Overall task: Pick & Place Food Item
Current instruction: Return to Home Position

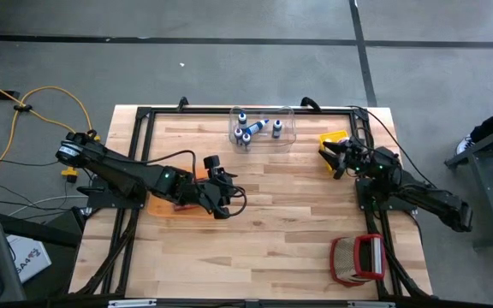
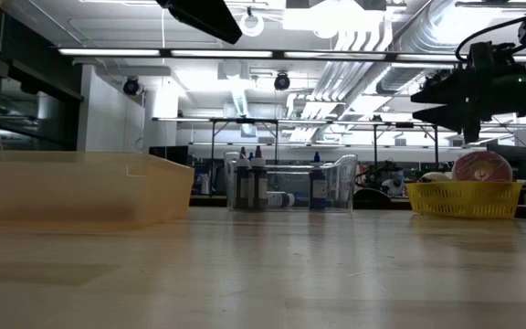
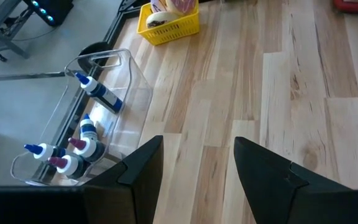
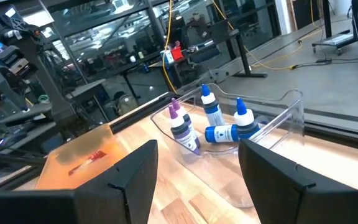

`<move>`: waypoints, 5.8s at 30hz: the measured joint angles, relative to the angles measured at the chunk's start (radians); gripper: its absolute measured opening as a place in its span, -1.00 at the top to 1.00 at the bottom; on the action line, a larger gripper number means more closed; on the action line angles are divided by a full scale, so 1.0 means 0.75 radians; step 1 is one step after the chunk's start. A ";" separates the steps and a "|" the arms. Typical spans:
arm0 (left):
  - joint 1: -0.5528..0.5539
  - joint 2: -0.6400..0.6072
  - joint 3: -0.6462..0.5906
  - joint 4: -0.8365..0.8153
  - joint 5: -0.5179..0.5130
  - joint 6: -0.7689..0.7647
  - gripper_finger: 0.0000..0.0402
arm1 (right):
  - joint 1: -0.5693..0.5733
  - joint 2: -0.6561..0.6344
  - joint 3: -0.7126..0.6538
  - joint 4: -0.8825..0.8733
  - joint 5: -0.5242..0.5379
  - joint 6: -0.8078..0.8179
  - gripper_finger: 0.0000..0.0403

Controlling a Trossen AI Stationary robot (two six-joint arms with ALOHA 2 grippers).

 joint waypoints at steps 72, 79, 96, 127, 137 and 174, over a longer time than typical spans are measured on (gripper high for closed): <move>-0.178 -0.970 -1.047 0.544 -0.117 -0.099 0.07 | -0.001 0.029 -0.004 -0.001 0.002 0.003 -0.05; -0.238 -1.028 -1.236 0.807 -0.080 0.021 0.07 | -0.001 0.029 -0.004 -0.001 0.002 0.003 -0.05; -0.002 -1.171 -1.442 1.078 0.374 0.271 0.07 | -0.001 0.029 -0.004 -0.001 0.002 0.003 -0.05; 0.230 -1.577 -1.570 0.716 0.511 0.180 0.07 | -0.001 0.029 -0.004 -0.001 0.002 0.003 -0.05; 0.230 -1.683 -1.599 0.684 0.540 0.170 0.07 | -0.001 0.029 -0.004 0.000 0.002 0.003 -0.05; 0.344 -1.747 -1.600 0.632 0.856 0.216 0.07 | -0.001 0.029 -0.004 0.000 0.002 0.003 -0.05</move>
